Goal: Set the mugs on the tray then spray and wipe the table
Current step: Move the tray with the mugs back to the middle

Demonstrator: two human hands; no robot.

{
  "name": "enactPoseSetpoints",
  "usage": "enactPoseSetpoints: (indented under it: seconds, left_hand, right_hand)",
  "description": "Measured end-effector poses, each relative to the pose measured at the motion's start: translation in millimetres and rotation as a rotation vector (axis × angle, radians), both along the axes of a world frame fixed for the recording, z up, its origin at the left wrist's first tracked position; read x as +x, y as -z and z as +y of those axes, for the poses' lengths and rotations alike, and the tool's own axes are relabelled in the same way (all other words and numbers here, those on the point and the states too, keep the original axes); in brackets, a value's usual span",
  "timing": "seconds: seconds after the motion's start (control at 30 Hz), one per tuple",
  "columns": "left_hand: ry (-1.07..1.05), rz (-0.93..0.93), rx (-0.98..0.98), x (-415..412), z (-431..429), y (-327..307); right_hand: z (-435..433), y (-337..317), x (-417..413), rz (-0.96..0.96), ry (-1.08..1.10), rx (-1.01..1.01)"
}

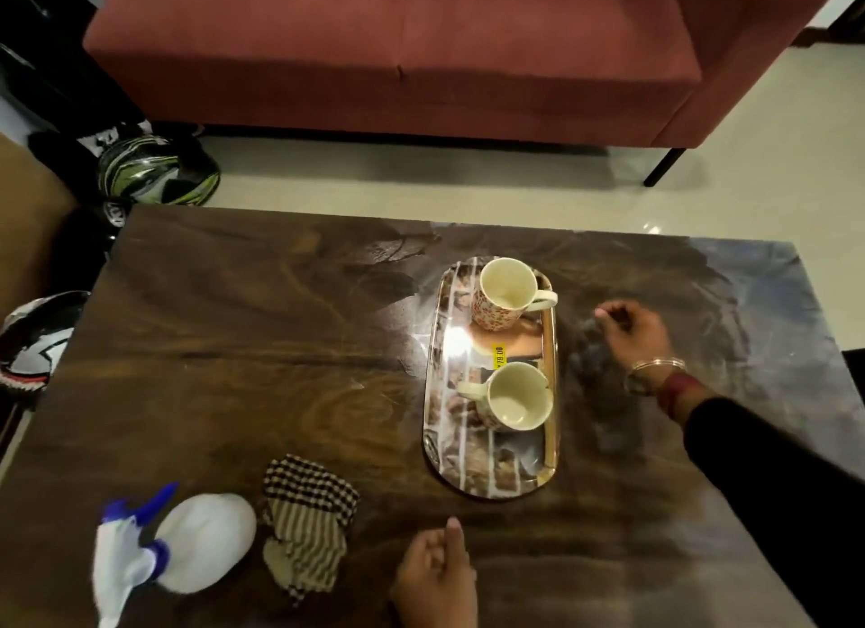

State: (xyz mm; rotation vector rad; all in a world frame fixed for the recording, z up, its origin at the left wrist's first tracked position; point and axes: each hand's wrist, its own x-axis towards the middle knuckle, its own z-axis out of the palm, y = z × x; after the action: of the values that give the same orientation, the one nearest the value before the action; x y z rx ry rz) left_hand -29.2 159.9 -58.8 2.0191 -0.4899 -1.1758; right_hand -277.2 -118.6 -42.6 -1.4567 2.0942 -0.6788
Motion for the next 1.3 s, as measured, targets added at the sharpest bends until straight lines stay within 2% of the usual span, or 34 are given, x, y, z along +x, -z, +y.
enactPoseSetpoints:
  seconds: [0.03,0.1,0.2,0.27,0.37,0.47,0.67,0.8,0.97,1.13,1.3]
  left_hand:
    - [-0.051,0.089,0.105,-7.4,-12.7,-1.0]
    - [-0.113,0.077,0.224,-6.4,-31.6,1.2]
    - [-0.125,0.164,0.170,-9.1,-42.7,2.8]
    - [-0.107,0.179,0.157,-13.0,-46.7,3.6]
    - [-0.088,0.193,0.132,-16.7,-51.8,9.9]
    - [-0.099,0.215,0.111,-17.4,-55.7,11.6]
    - [-0.110,0.187,0.060,-17.0,-59.8,13.8]
    - [-0.084,0.158,0.049,1.4,-65.1,13.1]
    - [0.049,0.030,0.035,39.1,-76.3,19.1]
    - [0.180,-0.184,-0.032,72.0,-120.4,14.7]
    - [0.175,-0.228,-0.111,91.3,-178.7,19.2]
  right_hand:
    - [-15.2,3.1,1.1,0.031,-0.081,0.059]
    - [-44.4,9.7,6.9,0.069,-0.228,0.150]
    - [-83.1,14.7,20.8,0.025,-0.242,0.098]
    - [-98.9,19.5,31.2,-0.084,-0.222,0.055]
    - [-112.0,26.9,47.4,-0.219,-0.320,0.088]
    - [-115.7,33.4,50.2,-0.199,-0.409,0.121]
    - [-115.6,30.4,48.5,-0.041,-0.430,0.129]
    - [-97.3,23.7,38.0,0.001,-0.348,0.111]
    - [-58.9,33.0,2.5,-0.012,-0.165,0.148]
    - [-5.1,43.6,-22.5,-0.155,0.140,0.168]
    - [39.9,56.0,-22.3,-0.288,0.375,0.139]
